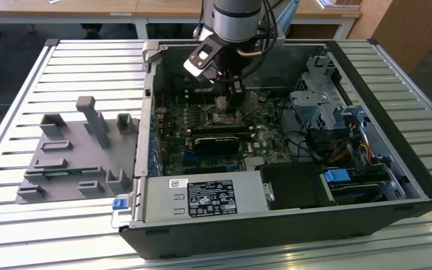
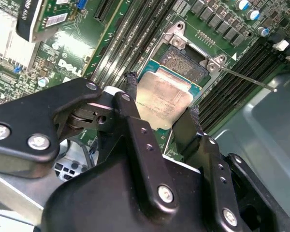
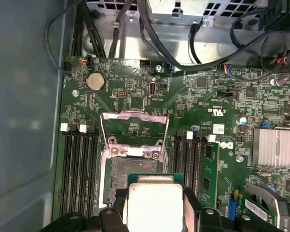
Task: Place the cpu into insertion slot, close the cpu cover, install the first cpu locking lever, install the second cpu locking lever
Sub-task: 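Place the cpu into insertion slot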
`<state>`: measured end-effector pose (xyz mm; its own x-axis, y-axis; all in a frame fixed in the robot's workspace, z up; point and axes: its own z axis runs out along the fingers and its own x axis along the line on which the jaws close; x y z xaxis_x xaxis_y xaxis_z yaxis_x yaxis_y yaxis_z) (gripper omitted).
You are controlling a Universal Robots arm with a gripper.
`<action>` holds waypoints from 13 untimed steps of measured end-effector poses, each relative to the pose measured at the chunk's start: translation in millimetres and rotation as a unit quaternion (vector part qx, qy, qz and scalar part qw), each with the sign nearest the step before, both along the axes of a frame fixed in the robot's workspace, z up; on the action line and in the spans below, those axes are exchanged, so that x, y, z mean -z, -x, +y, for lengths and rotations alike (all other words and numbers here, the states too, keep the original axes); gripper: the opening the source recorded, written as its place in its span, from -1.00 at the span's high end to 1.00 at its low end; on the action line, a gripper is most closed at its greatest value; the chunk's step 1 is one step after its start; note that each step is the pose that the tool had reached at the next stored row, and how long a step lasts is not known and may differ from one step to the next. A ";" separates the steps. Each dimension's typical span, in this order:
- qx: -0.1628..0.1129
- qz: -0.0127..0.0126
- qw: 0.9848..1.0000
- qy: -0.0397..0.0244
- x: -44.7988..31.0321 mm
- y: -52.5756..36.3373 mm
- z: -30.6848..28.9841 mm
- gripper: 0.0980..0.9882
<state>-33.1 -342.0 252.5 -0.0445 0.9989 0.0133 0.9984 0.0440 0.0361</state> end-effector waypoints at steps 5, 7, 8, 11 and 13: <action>0.000 0.000 1.000 0.000 5.4 0.0 4.2 0.00; 0.000 0.000 1.000 0.000 7.8 0.0 5.5 0.00; 0.000 0.000 1.000 0.000 8.9 0.0 6.3 0.00; 0.000 0.000 1.000 0.000 12.6 0.0 8.0 0.00; 0.000 0.000 1.000 0.000 15.4 0.0 8.7 0.00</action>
